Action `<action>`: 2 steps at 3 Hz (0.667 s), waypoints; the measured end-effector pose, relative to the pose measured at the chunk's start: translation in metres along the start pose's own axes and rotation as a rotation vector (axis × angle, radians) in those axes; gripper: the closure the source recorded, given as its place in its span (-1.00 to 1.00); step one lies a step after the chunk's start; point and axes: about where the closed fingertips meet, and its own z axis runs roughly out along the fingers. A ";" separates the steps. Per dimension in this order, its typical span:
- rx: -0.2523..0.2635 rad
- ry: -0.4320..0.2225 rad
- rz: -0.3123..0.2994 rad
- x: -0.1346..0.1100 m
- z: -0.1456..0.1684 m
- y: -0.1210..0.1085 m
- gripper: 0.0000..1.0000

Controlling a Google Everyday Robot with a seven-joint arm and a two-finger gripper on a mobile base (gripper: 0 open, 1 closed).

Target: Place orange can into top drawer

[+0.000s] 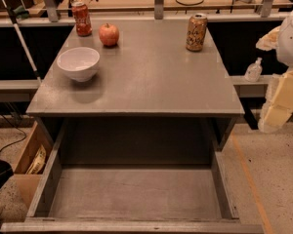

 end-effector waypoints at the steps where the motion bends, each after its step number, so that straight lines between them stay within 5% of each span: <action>1: 0.000 0.000 0.000 0.000 0.000 0.000 -1.00; 2: 0.045 -0.063 0.038 -0.001 0.010 -0.018 -1.00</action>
Offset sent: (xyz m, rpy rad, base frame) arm 0.0713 -0.0121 -0.0180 0.2143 -0.1736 -0.1007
